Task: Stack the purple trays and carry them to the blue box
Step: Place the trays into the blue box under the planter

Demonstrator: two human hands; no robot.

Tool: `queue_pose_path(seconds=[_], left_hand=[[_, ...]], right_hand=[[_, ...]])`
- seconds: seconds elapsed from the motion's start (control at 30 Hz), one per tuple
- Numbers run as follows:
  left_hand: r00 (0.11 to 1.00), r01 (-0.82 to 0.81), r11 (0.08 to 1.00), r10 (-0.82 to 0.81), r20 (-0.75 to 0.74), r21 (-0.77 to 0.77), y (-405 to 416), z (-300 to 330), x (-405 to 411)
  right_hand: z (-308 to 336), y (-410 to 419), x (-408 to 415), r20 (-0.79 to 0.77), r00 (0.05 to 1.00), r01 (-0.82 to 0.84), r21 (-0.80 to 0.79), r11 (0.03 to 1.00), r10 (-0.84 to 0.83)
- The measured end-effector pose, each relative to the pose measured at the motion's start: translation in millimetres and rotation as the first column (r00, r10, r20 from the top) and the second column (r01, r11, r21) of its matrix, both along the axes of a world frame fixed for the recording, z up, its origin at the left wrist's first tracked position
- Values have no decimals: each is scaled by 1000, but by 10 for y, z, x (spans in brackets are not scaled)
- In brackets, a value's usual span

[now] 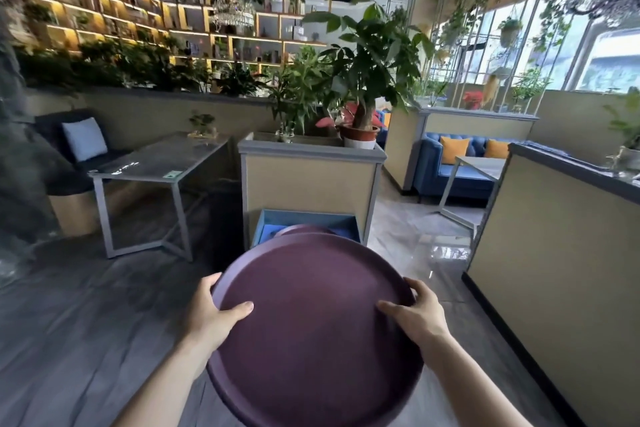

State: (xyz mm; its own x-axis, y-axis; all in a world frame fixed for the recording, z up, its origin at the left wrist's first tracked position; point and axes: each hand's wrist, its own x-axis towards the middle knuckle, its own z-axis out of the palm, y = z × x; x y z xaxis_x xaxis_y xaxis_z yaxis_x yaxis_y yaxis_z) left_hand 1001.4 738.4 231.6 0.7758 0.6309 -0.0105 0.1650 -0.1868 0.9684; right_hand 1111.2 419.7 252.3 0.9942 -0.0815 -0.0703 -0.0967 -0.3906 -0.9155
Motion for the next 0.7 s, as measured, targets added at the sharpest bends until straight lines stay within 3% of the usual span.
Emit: queue_pose_path(seconds=[0.3, 0.7], left_hand=[[999, 36, 999, -36, 0, -29, 874, -163, 1943], [997, 46, 999, -47, -63, -17, 1398, -523, 3775]], right_hand=[[-16, 827, 1755, -31, 999, 38, -47, 998, -40], [-458, 1401, 3612, -86, 995, 47, -52, 998, -51]])
